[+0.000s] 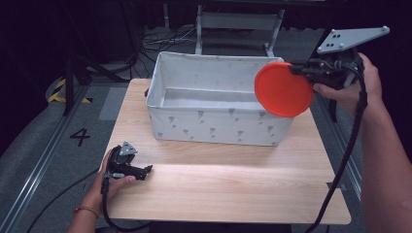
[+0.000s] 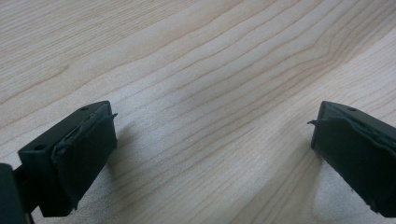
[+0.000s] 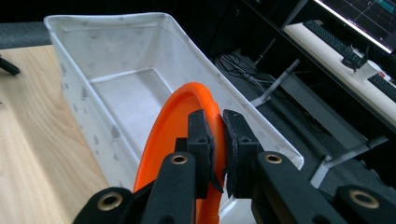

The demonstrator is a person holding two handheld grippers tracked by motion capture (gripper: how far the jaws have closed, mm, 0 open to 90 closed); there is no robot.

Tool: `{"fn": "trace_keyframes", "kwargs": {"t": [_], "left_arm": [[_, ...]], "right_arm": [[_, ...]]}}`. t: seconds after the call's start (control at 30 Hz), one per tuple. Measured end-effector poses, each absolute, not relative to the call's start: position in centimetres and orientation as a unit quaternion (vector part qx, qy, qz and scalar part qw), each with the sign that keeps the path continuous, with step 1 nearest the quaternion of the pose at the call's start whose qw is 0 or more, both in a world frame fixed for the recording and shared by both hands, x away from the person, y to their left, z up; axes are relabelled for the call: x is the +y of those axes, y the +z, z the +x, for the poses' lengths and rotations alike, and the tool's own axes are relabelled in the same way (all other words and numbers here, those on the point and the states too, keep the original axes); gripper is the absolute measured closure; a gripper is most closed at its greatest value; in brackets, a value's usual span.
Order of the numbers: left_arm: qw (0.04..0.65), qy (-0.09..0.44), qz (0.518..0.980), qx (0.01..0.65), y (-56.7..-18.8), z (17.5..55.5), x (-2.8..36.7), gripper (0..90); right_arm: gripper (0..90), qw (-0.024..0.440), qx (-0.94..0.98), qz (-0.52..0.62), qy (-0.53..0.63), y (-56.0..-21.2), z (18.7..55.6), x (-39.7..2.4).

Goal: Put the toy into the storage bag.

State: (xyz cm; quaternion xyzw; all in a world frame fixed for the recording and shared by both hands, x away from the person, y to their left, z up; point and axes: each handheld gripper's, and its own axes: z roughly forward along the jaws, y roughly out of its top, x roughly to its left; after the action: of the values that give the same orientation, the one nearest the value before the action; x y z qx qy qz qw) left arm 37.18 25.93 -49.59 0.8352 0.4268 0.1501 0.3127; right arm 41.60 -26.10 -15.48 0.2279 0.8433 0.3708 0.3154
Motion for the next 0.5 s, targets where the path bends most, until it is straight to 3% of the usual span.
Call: {"fn": "trace_keyframes", "kwargs": {"t": [0.5], "left_arm": [[0.313,0.150,0.835,0.426,-49.6,37.2,25.9,0.5]], "right_arm": [[82.5,0.288,0.852,0.250,0.359,-19.2,48.7,-25.3]]}}
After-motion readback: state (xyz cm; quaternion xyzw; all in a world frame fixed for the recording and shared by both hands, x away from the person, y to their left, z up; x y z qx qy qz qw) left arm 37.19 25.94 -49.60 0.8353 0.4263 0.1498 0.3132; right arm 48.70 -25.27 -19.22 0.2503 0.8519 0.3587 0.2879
